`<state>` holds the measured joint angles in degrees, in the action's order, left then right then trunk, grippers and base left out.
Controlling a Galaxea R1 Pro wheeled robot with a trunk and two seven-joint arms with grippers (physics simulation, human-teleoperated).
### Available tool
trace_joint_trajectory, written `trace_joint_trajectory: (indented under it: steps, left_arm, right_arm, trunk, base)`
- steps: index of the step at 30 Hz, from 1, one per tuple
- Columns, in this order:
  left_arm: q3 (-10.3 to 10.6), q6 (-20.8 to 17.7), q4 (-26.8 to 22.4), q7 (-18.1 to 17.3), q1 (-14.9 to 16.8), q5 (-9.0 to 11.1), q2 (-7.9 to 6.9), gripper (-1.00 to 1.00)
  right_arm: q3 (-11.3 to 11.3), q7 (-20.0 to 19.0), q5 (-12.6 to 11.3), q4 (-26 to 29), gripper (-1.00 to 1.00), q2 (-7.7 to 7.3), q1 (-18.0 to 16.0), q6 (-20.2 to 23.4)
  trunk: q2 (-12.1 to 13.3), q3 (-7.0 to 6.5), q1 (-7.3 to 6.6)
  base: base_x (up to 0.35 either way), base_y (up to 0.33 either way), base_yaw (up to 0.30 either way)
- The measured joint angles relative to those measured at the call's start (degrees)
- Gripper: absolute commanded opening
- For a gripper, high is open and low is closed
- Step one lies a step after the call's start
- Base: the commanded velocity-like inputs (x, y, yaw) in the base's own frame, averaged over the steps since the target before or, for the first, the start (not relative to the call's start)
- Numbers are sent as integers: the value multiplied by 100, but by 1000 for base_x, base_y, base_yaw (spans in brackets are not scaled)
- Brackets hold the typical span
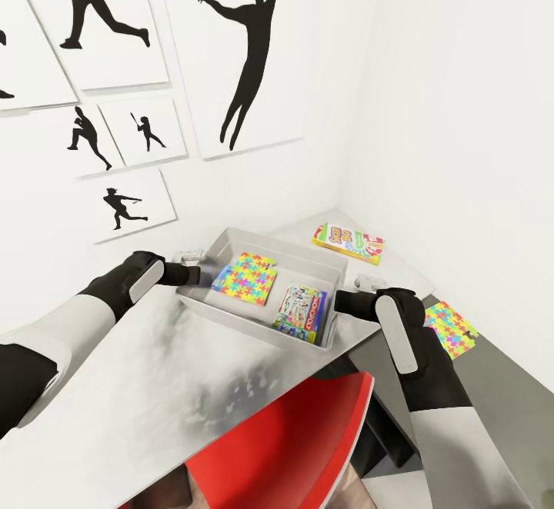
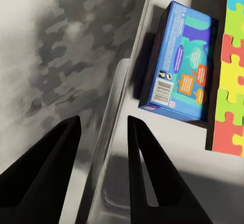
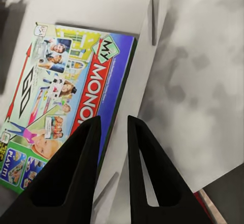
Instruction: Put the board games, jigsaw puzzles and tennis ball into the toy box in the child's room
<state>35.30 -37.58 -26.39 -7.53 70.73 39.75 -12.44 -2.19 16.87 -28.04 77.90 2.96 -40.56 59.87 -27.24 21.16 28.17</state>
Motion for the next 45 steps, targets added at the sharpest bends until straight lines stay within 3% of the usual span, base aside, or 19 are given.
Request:
trace_joint_trajectory:
  steps: [23,34,45]
  left_arm:
    - [-34,87,-79,-38,-41,-48,-18,-100]
    - [-228,111,-77,-171,-51,-261,-10,-100]
    - [-270,111,-96,-183,-53,-270,-8,-100]
  right_arm:
    - [-15,28,17,80,-100,-2,18,-3]
    - [-23,15,74,150,-100,17,24,-5]
    - [-25,17,110,216,-100,24,35,-4]
  trunk:
    - [1,1,1]
    - [1,1,0]
    - [2,1,1]
  base:
    - [0,0,0]
    - [0,0,0]
    - [-26,0,0]
